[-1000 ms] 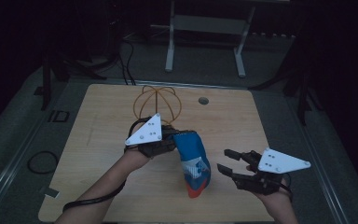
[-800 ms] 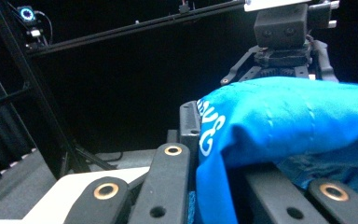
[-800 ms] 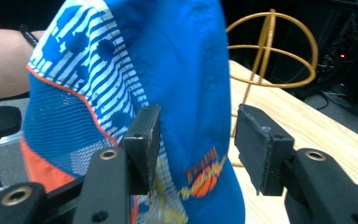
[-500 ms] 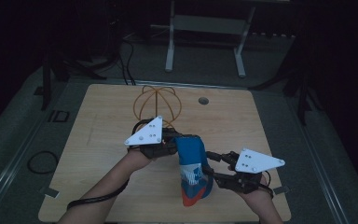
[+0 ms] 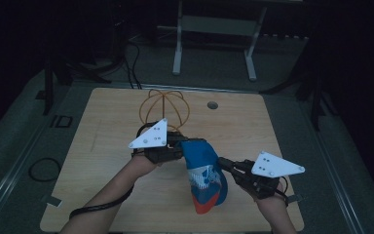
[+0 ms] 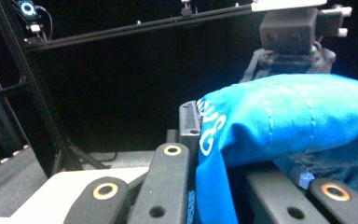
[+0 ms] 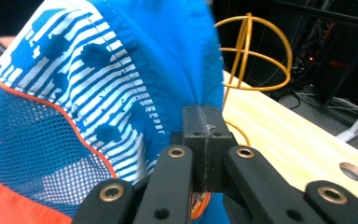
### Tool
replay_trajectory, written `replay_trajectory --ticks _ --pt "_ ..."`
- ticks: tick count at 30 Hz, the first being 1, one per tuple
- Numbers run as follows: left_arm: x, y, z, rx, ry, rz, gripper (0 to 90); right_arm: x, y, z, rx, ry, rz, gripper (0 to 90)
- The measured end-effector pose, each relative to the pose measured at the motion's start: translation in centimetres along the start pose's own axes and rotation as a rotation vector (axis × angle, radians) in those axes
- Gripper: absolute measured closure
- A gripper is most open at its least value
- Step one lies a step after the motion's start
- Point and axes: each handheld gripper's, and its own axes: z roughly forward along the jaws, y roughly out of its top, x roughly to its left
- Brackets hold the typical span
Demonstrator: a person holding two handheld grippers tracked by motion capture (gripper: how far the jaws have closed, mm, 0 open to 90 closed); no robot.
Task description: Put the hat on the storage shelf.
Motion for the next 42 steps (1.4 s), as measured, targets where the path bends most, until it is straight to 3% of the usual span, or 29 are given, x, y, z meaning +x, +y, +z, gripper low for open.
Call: replay_trajectory --ticks 3,6,8,10,13,14,21,28,30,33,37,42 --pt "-0.1 0.1 -0.1 0.008 0.003 0.012 87.6 -0.2 0.1 -0.3 -0.009 0.002 0.009 90.0" --pt "-0.2 0.2 -0.4 0.024 0.016 0.023 79.8 -0.3 0.4 -0.7 -0.019 -0.004 0.009 90.0" --pt "-0.3 0.4 -0.5 0.059 0.031 0.023 63.6 -0.4 0.6 -0.9 -0.03 -0.001 0.016 90.0" --pt "-0.4 0.4 -0.6 0.1 0.077 0.03 49.9 -0.5 0.9 -1.2 -0.03 -0.017 0.01 90.0" --pt "-0.6 0.5 -0.9 0.119 0.105 0.036 42.7 -0.7 1.2 -1.6 -0.042 -0.025 0.014 90.0" --pt "-0.7 0.5 -1.3 0.137 0.118 0.037 42.3 -0.9 1.5 -1.9 -0.05 -0.039 0.009 90.0" --pt "-0.5 0.3 -2.8 0.143 0.161 0.018 36.6 -1.5 2.3 -2.5 -0.063 -0.061 0.013 90.0" --pt "-0.8 -0.4 -4.8 0.147 0.193 -0.013 19.7 -2.2 2.6 -2.5 -0.071 -0.075 0.031 90.0" --pt "-0.9 -0.8 -5.4 0.172 0.213 -0.025 16.0 -2.4 2.8 -2.5 -0.074 -0.079 0.036 90.0" --pt "-1.2 -1.6 -6.5 0.166 0.237 -0.037 13.4 -2.5 3.1 -2.4 -0.084 -0.083 0.04 90.0" --pt "-1.7 -2.6 -7.8 0.163 0.276 -0.073 2.4 -3.2 4.5 -1.9 -0.101 -0.109 0.03 90.0" --pt "-2.3 -4.7 -9.6 0.203 0.335 -0.12 2.3 -4.2 6.2 -0.9 -0.119 -0.122 0.038 90.0"
